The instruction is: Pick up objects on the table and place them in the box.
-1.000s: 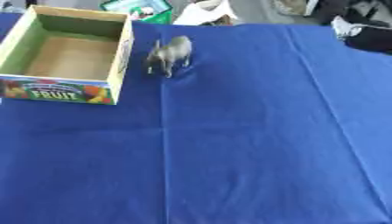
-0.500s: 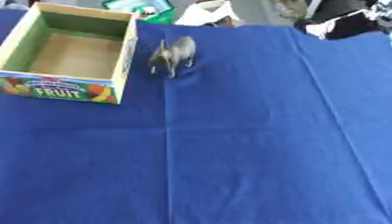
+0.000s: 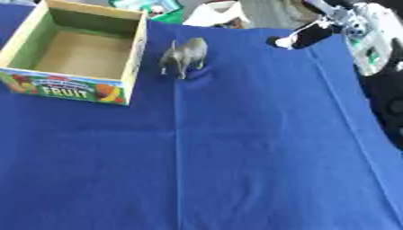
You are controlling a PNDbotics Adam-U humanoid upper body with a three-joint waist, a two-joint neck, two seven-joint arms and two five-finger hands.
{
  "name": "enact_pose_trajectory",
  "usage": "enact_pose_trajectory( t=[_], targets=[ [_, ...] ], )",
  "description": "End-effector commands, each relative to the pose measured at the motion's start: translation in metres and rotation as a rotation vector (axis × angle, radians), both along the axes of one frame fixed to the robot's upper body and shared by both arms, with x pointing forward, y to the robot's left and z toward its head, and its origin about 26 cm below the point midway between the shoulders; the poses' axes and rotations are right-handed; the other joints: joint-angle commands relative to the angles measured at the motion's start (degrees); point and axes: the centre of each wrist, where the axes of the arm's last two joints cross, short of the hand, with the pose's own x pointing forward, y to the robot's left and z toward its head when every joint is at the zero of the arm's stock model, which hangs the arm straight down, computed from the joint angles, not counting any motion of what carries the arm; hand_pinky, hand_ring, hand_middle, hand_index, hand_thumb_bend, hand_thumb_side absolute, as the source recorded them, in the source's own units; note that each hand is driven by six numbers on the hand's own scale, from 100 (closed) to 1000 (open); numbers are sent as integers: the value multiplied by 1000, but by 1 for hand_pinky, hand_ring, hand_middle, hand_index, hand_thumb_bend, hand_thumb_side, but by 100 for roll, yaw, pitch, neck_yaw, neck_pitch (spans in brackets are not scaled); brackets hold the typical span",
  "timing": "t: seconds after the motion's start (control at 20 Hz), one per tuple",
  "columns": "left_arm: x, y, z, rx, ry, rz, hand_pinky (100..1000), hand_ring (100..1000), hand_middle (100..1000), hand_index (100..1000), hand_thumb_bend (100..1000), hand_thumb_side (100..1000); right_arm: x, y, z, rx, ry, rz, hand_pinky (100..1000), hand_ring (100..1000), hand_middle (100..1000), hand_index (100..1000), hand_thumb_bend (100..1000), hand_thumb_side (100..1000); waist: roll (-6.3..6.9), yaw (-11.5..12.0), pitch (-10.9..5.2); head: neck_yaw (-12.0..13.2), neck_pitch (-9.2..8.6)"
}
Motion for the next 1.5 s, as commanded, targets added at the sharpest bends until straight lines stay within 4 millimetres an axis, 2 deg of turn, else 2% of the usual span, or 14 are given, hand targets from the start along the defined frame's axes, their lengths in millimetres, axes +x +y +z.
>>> enact_pose_trajectory(
  t=[0.05, 0.65, 1.5],
  targets=[
    [-1, -1, 12, 24, -32, -21, 594, 493, 495, 656, 302, 569, 4, 1, 9, -29, -25, -14, 801, 958, 885, 924, 486, 287, 13, 42, -83, -92, -34],
    [0, -4, 14, 26, -34, -35, 592, 492, 494, 655, 306, 571, 21, 33, -10, -46, 12, 26, 796, 957, 878, 924, 479, 269, -21, 216, -52, -244, -155],
    [1, -7, 13, 24, -34, -51, 592, 491, 494, 656, 305, 570, 31, 81, -18, -80, 39, 141, 791, 958, 873, 921, 450, 185, 107, 325, -16, -544, -176]
  ],
)
